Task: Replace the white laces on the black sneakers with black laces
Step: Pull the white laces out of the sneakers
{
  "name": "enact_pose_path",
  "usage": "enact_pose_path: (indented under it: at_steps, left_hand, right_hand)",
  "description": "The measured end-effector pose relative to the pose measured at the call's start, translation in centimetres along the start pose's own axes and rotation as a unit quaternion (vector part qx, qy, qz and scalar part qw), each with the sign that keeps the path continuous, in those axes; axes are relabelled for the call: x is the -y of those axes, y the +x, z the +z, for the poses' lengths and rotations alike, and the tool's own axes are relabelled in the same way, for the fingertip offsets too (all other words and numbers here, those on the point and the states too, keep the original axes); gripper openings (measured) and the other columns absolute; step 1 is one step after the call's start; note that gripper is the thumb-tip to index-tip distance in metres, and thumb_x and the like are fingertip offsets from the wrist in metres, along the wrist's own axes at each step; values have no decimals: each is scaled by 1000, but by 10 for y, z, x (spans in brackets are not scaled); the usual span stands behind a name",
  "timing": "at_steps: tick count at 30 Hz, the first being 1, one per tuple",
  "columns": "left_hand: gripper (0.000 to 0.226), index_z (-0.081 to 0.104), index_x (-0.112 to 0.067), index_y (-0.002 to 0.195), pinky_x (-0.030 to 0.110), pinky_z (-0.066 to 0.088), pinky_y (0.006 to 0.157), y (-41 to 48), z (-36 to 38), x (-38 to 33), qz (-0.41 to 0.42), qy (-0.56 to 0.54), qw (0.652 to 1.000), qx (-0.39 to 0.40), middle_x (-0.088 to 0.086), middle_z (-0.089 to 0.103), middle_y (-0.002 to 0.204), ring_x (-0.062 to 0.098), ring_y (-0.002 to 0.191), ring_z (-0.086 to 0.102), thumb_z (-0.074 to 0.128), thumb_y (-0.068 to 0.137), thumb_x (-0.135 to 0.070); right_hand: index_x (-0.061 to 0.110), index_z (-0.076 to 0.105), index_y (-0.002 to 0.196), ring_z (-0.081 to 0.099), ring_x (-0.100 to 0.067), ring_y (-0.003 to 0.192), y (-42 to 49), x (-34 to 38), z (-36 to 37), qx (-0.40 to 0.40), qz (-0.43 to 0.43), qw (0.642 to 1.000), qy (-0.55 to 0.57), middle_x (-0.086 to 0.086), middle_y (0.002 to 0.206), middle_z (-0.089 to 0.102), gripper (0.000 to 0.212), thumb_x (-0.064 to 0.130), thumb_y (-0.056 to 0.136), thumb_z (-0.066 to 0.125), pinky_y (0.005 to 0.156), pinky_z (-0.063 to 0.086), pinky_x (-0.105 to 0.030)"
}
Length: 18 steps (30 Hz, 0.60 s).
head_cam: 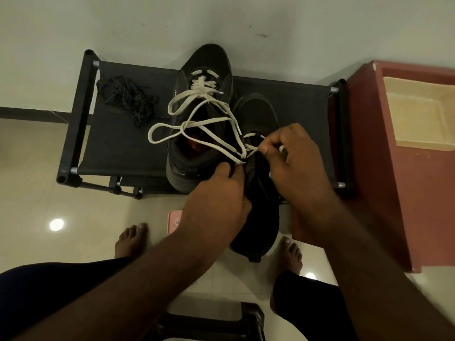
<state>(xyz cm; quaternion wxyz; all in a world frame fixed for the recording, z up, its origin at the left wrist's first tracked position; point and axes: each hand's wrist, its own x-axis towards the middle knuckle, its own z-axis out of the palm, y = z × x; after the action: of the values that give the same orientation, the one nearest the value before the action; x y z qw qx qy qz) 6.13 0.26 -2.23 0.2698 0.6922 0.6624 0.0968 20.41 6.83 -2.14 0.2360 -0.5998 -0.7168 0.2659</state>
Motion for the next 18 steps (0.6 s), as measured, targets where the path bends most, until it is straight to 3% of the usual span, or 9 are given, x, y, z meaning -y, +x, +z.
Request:
enact_pose_path:
  at_steps: [2,4,5,7,9,12,14,18]
  left_hand:
    - [47,39,-22,144,22,44,79,0,0,1,3,-5,1000,-4,0,42,125,16,96,56,47,99,-32]
    - [48,38,-23,144,24,48,83,0,-1,1,-1,-10,1000,0,0,42,126,16,97,57,48,99,-33]
    - [48,39,-23,144,26,49,84,0,-1,0,-3,-11,1000,2,0,42,126,17,97,57,48,99,-33]
    - [47,40,-22,144,27,50,83,0,-1,0,-3,-8,1000,1,0,42,125,17,96,58,48,98,-32]
    - [46,41,-22,142,27,49,80,0,0,0,-4,-7,1000,0,1,42,124,18,94,58,48,98,-32]
    - [43,44,-21,138,26,47,76,0,0,0,-3,-9,1000,-1,1,43,121,19,91,58,50,97,-31]
    - [43,45,-21,138,27,49,79,0,-1,0,-2,-11,1000,0,1,44,121,19,91,58,50,97,-31]
    - [43,43,-21,139,26,49,81,0,-2,0,-2,-11,1000,-4,1,44,122,17,93,57,49,97,-31]
  right_hand:
    - [28,55,86,53,2,81,3,1,-5,-76,46,993,72,6,93,55,18,16,98,60,72,39,-7]
    - [25,56,91,54,-2,80,5,-1,-11,-134,102,978,123,5,92,57,11,21,100,57,73,47,-21]
    - [24,56,93,55,-7,86,4,-3,-12,-153,109,976,108,6,94,57,8,22,100,57,76,49,-27]
    - [24,59,98,54,-11,101,2,-4,-13,-167,68,983,29,8,104,55,5,20,95,60,85,47,-23]
    - [21,65,108,51,-13,112,-1,-2,-8,-135,-3,991,-9,8,112,54,19,22,89,60,94,43,-22]
    - [24,69,115,43,-18,130,-2,-1,0,-14,-40,999,-24,0,132,52,34,30,83,58,104,43,-48]
    - [24,72,113,38,-21,135,-3,-4,2,40,-36,998,-31,-4,140,49,32,27,83,61,106,40,-56]
    - [19,73,103,40,-20,132,-1,-8,2,42,-37,997,-54,-3,135,54,13,19,91,68,105,41,-53]
